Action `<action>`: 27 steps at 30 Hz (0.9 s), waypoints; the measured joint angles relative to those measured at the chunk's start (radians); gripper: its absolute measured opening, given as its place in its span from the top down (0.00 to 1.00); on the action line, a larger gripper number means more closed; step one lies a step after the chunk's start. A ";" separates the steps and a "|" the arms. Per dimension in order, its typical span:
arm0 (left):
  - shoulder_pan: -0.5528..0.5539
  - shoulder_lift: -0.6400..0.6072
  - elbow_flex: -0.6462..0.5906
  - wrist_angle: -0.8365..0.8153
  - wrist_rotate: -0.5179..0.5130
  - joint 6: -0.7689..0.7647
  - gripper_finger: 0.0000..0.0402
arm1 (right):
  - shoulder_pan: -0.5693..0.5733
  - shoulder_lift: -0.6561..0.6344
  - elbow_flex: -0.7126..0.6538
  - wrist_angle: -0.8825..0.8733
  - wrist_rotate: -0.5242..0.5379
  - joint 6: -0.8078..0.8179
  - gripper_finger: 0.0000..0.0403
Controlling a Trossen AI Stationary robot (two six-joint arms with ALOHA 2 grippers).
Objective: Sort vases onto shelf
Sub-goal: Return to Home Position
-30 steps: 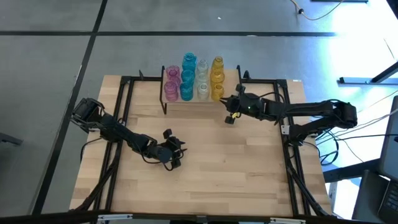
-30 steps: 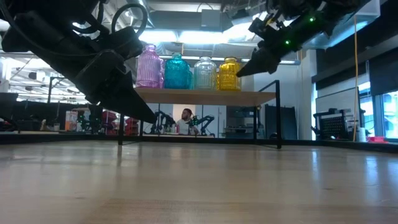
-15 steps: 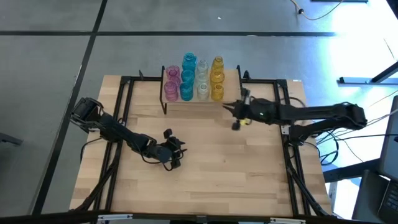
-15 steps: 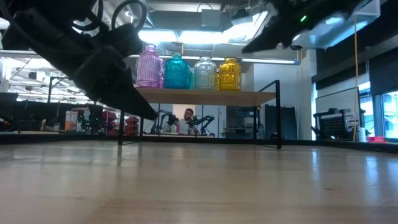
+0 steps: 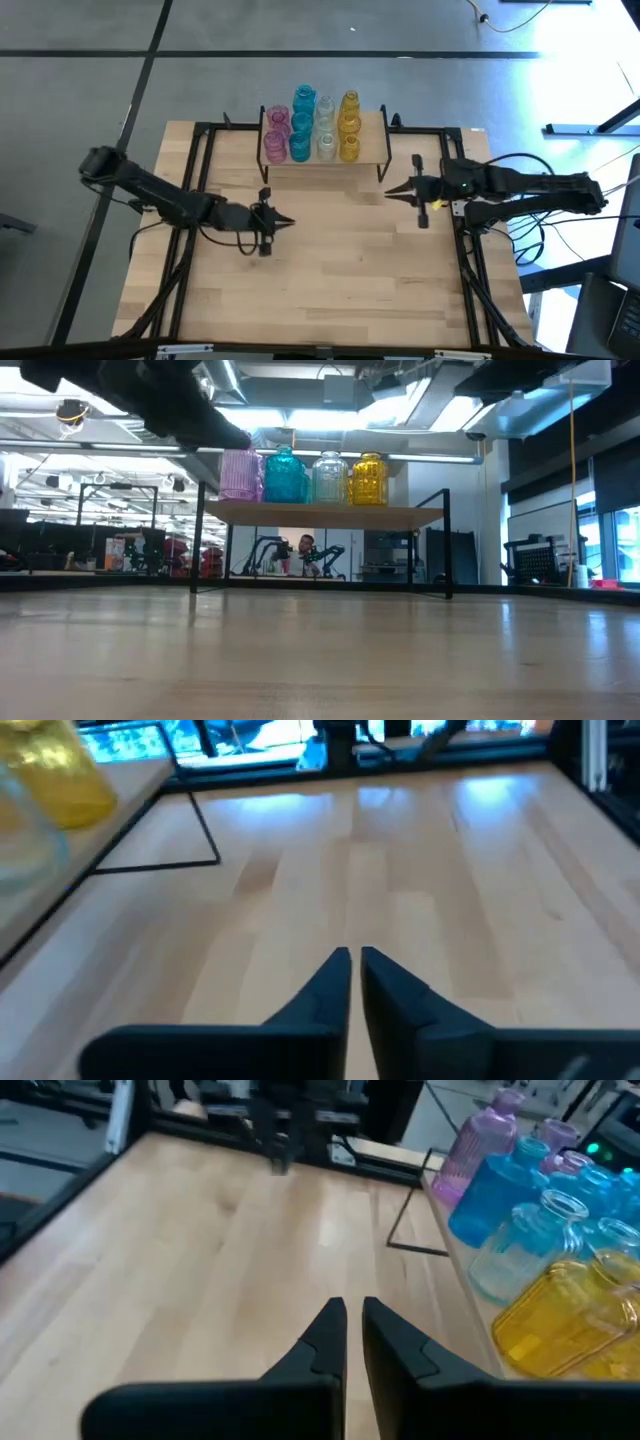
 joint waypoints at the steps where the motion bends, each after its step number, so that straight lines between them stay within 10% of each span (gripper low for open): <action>1: 0.021 -0.030 -0.021 0.011 0.016 0.012 0.98 | 0.000 -0.014 -0.006 0.002 -0.003 0.003 0.95; 14: 0.094 -0.433 -0.412 0.320 0.024 0.016 1.00 | -0.001 -0.310 -0.298 0.182 0.005 0.087 0.95; 27: 0.094 -0.741 -0.544 0.246 -0.041 -0.012 0.99 | -0.001 -0.571 -0.552 0.365 0.033 0.187 0.95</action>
